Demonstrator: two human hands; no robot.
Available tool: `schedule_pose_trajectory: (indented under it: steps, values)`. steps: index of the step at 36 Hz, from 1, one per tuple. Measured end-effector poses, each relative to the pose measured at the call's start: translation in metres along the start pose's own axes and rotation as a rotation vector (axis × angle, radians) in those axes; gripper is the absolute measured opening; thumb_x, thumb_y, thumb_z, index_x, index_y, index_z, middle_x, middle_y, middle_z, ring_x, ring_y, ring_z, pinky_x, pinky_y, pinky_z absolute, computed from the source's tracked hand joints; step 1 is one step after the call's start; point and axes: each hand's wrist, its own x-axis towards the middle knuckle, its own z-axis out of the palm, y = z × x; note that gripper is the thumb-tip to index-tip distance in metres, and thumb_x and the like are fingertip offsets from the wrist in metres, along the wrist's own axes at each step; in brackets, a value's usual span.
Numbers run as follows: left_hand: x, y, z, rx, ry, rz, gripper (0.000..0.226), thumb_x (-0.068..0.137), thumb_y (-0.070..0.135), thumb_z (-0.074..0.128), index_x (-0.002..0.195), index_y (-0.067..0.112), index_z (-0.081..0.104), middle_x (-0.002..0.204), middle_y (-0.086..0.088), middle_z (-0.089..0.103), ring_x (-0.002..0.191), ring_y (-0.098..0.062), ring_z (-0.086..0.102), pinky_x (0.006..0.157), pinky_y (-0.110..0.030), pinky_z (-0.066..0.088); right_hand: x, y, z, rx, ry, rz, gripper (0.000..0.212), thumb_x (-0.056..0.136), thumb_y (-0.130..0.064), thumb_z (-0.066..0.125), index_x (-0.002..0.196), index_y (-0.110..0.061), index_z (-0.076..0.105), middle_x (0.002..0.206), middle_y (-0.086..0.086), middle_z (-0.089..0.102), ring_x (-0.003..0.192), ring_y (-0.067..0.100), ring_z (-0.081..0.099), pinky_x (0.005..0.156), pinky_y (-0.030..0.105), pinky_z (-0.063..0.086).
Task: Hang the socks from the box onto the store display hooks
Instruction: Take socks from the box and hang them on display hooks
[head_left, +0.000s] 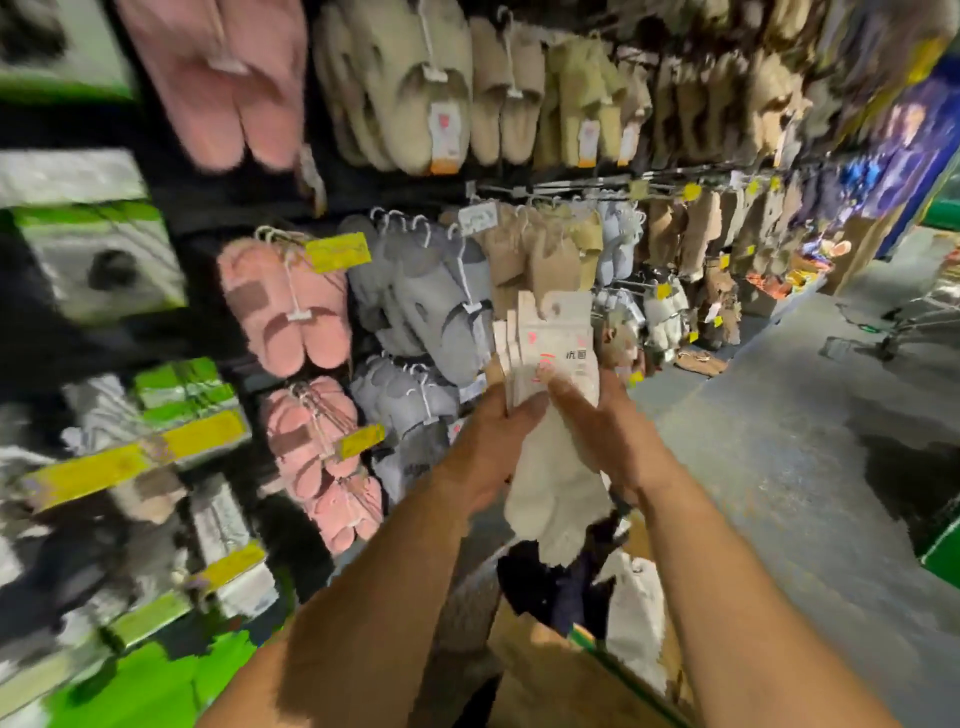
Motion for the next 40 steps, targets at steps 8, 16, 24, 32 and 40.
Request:
schedule_pose_trajectory:
  steps: [8, 16, 24, 32, 40]
  values:
    - [-0.137, 0.044, -0.156, 0.31, 0.53, 0.121, 0.035, 0.097, 0.054, 0.053, 0.118, 0.026, 0.055, 0.112, 0.004, 0.066, 0.104, -0.013, 0.064, 0.093, -0.033, 0.052, -0.051, -0.054, 0.205, -0.197, -0.114, -0.014, 0.049, 0.098, -0.053, 0.048, 0.128, -0.015, 0.053, 0.106, 0.005, 0.06, 0.092, 0.019, 0.056, 0.079, 0.03, 0.042]
    - [-0.313, 0.076, -0.293, 0.346, 0.992, 0.223, 0.039, 0.104, 0.042, 0.05, 0.134, 0.017, 0.053, 0.124, 0.006, 0.063, 0.113, -0.013, 0.059, 0.089, -0.019, 0.041, -0.139, -0.121, 0.408, -0.248, -0.411, -0.161, 0.05, 0.097, -0.055, 0.045, 0.126, -0.015, 0.051, 0.102, 0.004, 0.054, 0.098, 0.02, 0.055, 0.078, 0.029, 0.036]
    - [-0.458, 0.087, -0.395, 0.378, 1.365, 0.263, 0.049, 0.094, 0.056, 0.053, 0.129, 0.021, 0.054, 0.123, 0.005, 0.069, 0.113, -0.013, 0.066, 0.098, -0.036, 0.052, -0.234, -0.171, 0.562, 0.034, -0.711, -0.331, 0.018, 0.101, -0.029, 0.053, 0.114, -0.035, 0.064, 0.112, -0.019, 0.065, 0.102, -0.009, 0.058, 0.086, 0.006, 0.041]
    - [-0.583, 0.109, -0.487, 0.506, 1.52, 0.287, 0.032, 0.103, 0.039, 0.052, 0.129, 0.021, 0.056, 0.108, 0.02, 0.065, 0.095, 0.015, 0.061, 0.074, -0.001, 0.041, -0.315, -0.217, 0.698, 0.08, -0.865, -0.382, 0.036, 0.098, -0.046, 0.05, 0.128, -0.03, 0.062, 0.119, -0.015, 0.068, 0.109, 0.003, 0.061, 0.09, 0.023, 0.045]
    - [-0.681, 0.167, -0.59, 0.604, 1.558, 0.277, 0.034, 0.104, 0.038, 0.051, 0.131, 0.018, 0.054, 0.115, 0.012, 0.067, 0.094, 0.014, 0.061, 0.068, 0.001, 0.04, -0.368, -0.287, 0.821, 0.134, -0.87, -0.37, 0.042, 0.096, -0.05, 0.049, 0.13, -0.026, 0.058, 0.125, -0.01, 0.065, 0.114, 0.012, 0.06, 0.089, 0.025, 0.043]
